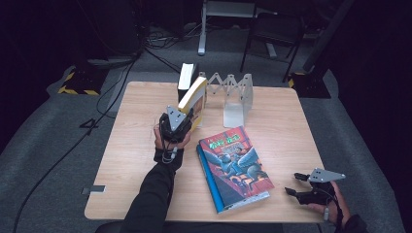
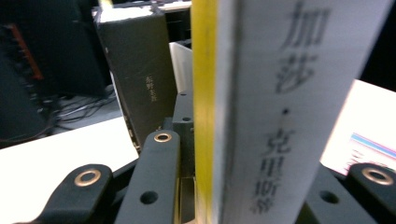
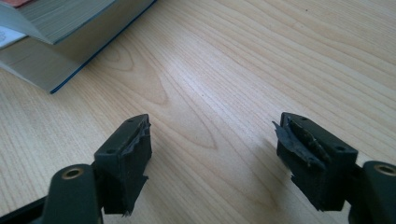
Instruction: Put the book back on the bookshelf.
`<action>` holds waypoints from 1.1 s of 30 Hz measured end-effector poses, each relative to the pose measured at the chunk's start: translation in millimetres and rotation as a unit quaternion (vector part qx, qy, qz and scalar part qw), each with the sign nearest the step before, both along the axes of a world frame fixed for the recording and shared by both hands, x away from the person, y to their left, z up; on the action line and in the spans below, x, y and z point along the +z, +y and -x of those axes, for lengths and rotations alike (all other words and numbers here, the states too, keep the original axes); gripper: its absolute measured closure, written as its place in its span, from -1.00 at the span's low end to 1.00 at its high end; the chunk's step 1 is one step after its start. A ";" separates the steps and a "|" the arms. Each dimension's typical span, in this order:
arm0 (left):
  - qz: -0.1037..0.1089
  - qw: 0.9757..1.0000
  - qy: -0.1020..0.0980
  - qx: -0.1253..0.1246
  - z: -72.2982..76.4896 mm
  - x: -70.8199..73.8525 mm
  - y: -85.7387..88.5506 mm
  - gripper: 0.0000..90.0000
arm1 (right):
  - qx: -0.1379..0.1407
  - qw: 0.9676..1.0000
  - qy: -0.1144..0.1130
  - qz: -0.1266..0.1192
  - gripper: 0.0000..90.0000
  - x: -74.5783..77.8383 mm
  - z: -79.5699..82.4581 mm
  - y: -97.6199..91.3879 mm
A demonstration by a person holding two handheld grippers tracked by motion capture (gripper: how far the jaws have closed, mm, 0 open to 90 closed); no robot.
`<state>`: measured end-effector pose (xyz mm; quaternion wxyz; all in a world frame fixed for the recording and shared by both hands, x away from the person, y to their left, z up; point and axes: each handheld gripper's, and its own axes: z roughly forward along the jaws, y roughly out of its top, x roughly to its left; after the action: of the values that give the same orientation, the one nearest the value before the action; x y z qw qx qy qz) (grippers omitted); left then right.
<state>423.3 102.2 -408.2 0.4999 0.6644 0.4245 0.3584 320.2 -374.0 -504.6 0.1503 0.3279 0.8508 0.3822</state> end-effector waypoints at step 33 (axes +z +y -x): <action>0.014 0.995 -0.002 0.094 -37.0 -31.9 -32.5 0.65 | 0.001 1.000 -0.001 0.001 -0.42 -0.1 -0.2 0.0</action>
<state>460.4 69.7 -440.1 0.4745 0.6137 0.4888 0.3991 320.3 -374.0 -504.7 0.1508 0.3265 0.8513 0.3821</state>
